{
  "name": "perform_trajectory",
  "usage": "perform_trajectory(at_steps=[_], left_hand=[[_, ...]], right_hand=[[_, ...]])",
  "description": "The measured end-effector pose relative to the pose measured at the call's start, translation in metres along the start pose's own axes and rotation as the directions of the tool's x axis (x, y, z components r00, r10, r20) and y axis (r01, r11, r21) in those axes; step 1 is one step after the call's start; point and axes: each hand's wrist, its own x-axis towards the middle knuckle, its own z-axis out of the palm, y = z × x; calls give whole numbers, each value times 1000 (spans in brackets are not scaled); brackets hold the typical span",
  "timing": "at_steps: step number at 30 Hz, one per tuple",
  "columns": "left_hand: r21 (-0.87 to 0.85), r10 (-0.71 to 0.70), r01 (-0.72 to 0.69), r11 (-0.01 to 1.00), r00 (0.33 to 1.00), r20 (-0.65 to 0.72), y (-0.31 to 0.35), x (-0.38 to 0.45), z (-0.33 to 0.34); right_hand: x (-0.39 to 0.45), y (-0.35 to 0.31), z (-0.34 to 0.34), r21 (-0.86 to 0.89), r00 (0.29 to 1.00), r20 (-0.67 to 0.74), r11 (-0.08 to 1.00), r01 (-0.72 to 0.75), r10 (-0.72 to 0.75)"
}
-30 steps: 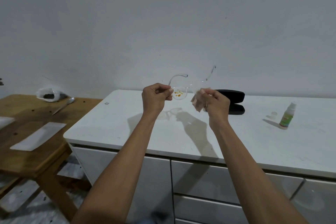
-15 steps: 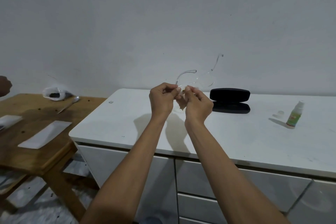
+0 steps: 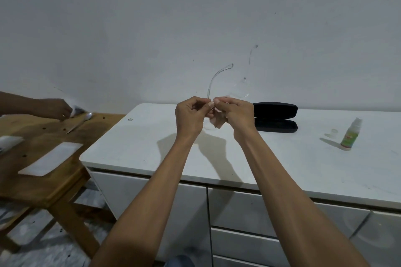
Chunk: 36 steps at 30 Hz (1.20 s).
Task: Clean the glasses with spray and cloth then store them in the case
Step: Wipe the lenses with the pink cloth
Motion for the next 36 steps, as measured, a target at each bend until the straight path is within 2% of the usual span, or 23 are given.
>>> perform_trajectory(at_steps=[3,5,7,10,13,15,18,24,27,32,36], left_hand=[[11,-25,25,1000,1000,10,-1,4,-6],[24,-33,32,999,999,24,-2,8,-9],[57,-27,25,998,999,39,-2,8,-8],[99,5,-9,995,999,31,2,4,-3],[133,41,-43,990,999,16,3,-1,3],[138,57,-57,989,998,0,2,-2,5],[133,75,-71,989,997,-22,3,-1,5],[96,61,-51,994,993,-99,8,1,5],[72,44,-36,997,992,-120,7,-1,7],[66,19,-10,998,990,-140,3,-6,7],[62,1,8,998,989,-148,2,-9,7]], right_hand=[[-1,4,-6,-103,997,76,995,-5,13],[-3,9,-6,-124,998,62,992,-2,9],[-5,13,0,-102,998,-61,995,8,-14],[-14,15,14,-43,952,-297,997,69,-79],[-19,14,28,142,926,-375,984,105,-45],[-18,16,33,171,916,-397,976,138,-59],[-19,15,33,168,928,-361,973,161,-91],[-22,17,25,-20,974,-165,988,156,-157],[-20,17,19,-154,966,-135,968,200,-221],[-18,19,16,-193,966,-134,962,195,-223],[-19,20,17,-130,981,-153,986,102,-121]])
